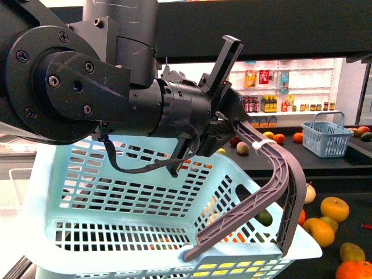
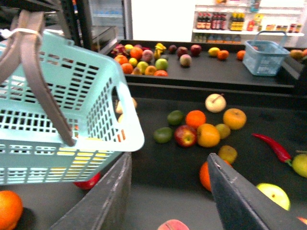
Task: Pick lemon from shelf
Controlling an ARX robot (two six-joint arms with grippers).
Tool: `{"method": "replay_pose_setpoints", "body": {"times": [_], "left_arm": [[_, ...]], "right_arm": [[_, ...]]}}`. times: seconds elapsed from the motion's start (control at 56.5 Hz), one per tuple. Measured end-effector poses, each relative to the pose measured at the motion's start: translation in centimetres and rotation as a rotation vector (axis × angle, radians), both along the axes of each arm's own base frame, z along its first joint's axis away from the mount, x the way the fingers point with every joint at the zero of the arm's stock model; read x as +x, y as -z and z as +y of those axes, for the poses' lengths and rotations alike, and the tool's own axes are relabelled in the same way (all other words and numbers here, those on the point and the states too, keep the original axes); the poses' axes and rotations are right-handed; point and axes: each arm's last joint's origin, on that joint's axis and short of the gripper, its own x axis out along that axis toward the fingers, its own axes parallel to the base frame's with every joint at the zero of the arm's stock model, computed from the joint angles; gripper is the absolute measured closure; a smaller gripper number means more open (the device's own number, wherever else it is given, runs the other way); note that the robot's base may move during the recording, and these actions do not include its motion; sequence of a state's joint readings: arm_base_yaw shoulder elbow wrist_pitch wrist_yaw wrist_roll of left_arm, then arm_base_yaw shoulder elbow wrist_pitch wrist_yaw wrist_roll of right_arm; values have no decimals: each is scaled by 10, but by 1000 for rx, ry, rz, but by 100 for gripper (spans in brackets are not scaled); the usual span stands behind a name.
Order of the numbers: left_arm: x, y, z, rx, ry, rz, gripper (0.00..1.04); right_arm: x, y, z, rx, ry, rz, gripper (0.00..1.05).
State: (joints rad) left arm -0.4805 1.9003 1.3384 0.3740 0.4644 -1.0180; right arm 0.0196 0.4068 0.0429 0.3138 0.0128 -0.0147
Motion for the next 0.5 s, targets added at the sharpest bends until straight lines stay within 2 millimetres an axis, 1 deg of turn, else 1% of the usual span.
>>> {"method": "replay_pose_setpoints", "body": {"times": [0.018, 0.053, 0.124, 0.142, 0.212, 0.248, 0.496], "left_arm": [[0, 0, 0, 0, 0, 0, 93], [0, 0, 0, 0, 0, 0, 93], [0, 0, 0, -1, 1, 1, 93], [0, 0, 0, -1, 1, 1, 93], [0, 0, 0, 0, 0, 1, 93], [0, 0, 0, 0, -1, 1, 93], [0, 0, 0, -1, 1, 1, 93]], "right_arm": [[-1, 1, -1, 0, 5, -6, 62], [-7, 5, -1, 1, 8, -23, 69], [-12, 3, -1, 2, 3, -41, 80], [-14, 2, -2, 2, 4, -47, 85], [-22, 5, -2, 2, 5, -32, 99], [-25, 5, -2, 2, 6, -37, 103], [-27, 4, -2, 4, 5, -60, 102]]}}
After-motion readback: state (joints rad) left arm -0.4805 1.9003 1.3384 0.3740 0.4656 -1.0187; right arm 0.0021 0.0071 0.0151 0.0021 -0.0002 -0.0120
